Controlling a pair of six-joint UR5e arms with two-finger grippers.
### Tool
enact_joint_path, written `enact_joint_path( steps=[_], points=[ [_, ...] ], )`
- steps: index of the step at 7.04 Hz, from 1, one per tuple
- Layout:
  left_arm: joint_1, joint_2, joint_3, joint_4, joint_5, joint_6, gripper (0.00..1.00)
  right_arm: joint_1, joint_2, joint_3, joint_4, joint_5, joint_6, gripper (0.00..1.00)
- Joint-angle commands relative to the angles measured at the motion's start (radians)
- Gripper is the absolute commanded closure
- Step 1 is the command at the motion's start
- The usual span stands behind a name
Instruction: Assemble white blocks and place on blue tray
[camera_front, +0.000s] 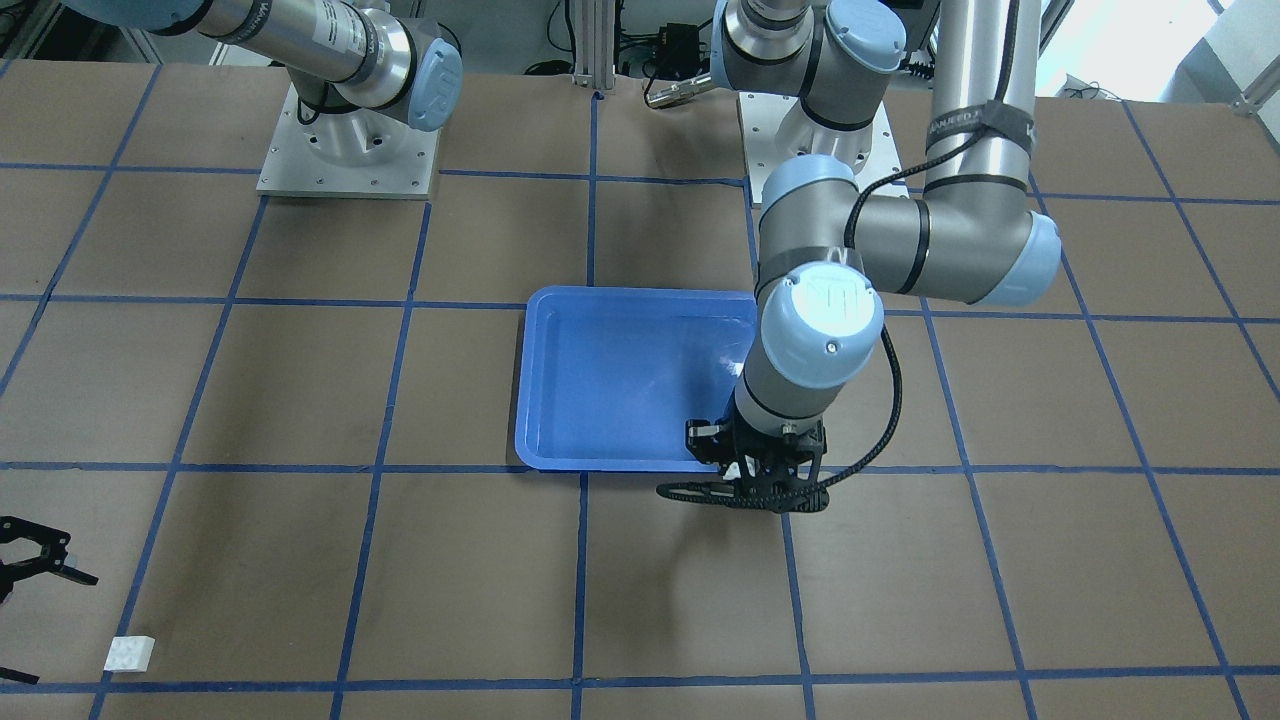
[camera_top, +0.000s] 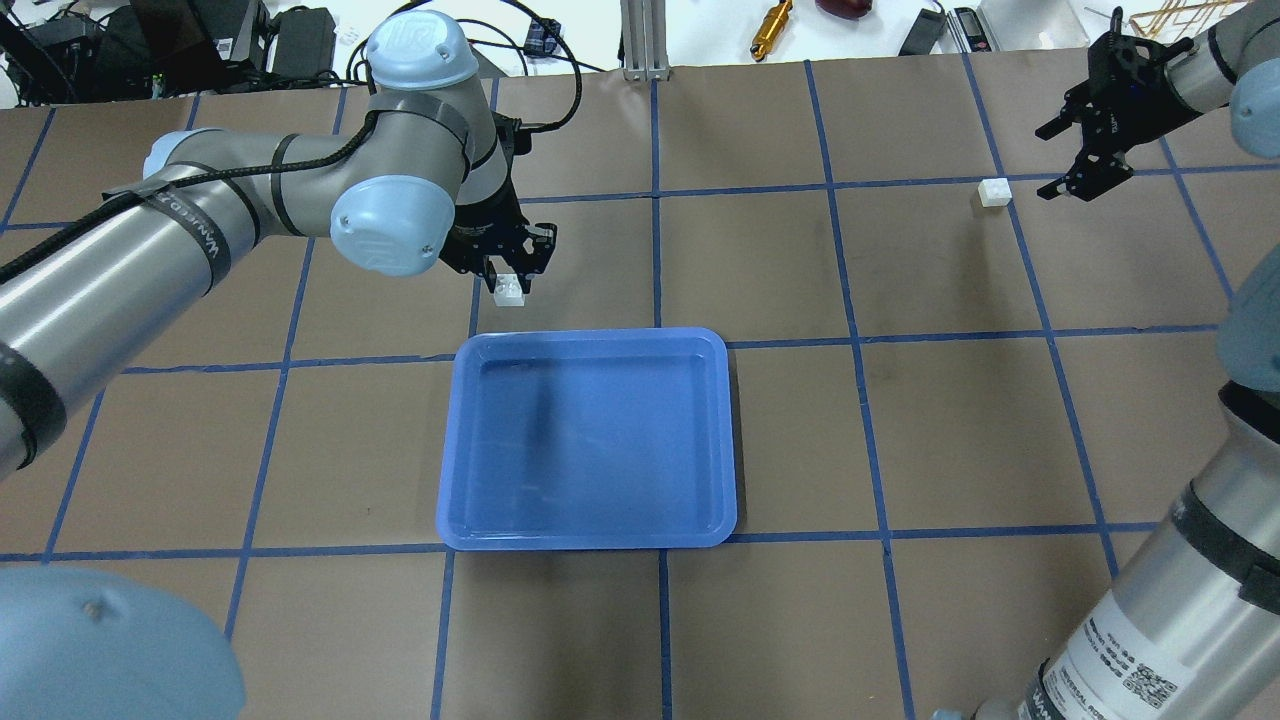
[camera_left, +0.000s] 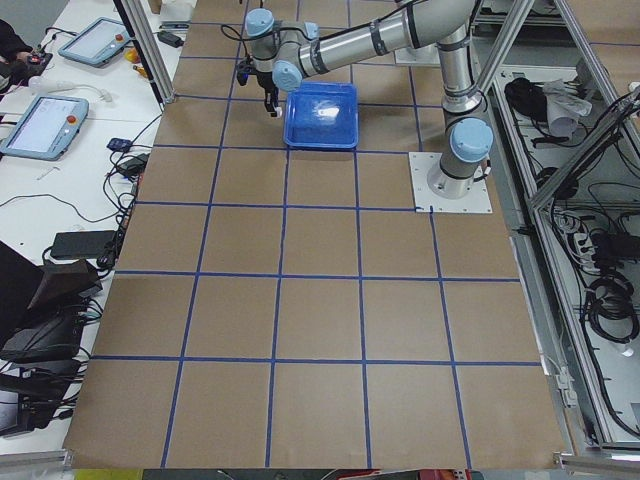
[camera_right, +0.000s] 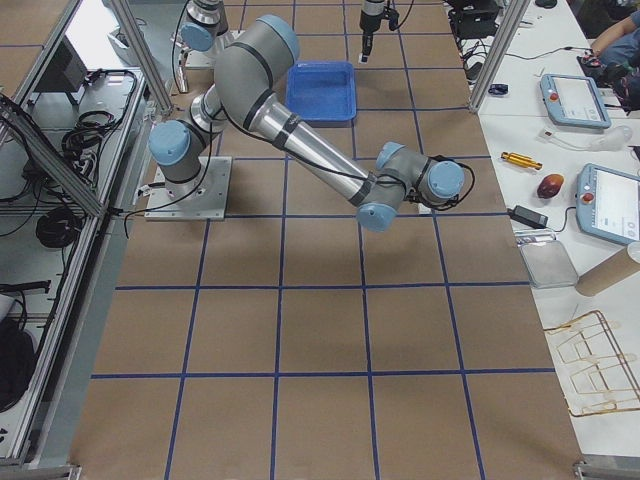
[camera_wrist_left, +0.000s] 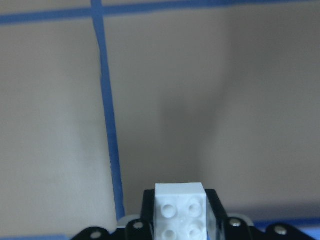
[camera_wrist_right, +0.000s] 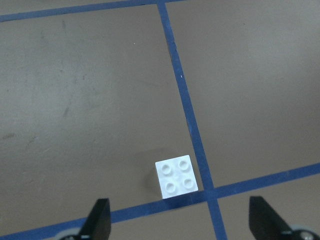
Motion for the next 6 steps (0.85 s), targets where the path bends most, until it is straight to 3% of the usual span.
enact_joint_path(
  steps=[1, 2, 4, 6],
  points=[
    [-0.069, 0.097, -0.136, 0.05, 0.0, -0.137, 0.77, -0.001, 0.054, -0.04, 0.0, 0.032, -0.114, 0.04],
    [-0.085, 0.105, -0.19, 0.07, -0.006, -0.151, 0.79, -0.002, 0.067, -0.06, 0.013, 0.019, -0.144, 0.04],
    [-0.134, 0.073, -0.27, 0.246, -0.007, -0.244, 0.8, -0.001, 0.072, -0.063, 0.079, -0.03, -0.149, 0.04],
    [-0.174, 0.06, -0.279, 0.259, -0.004, -0.291, 0.8, -0.001, 0.092, -0.078, 0.109, -0.049, -0.147, 0.03]
  ],
)
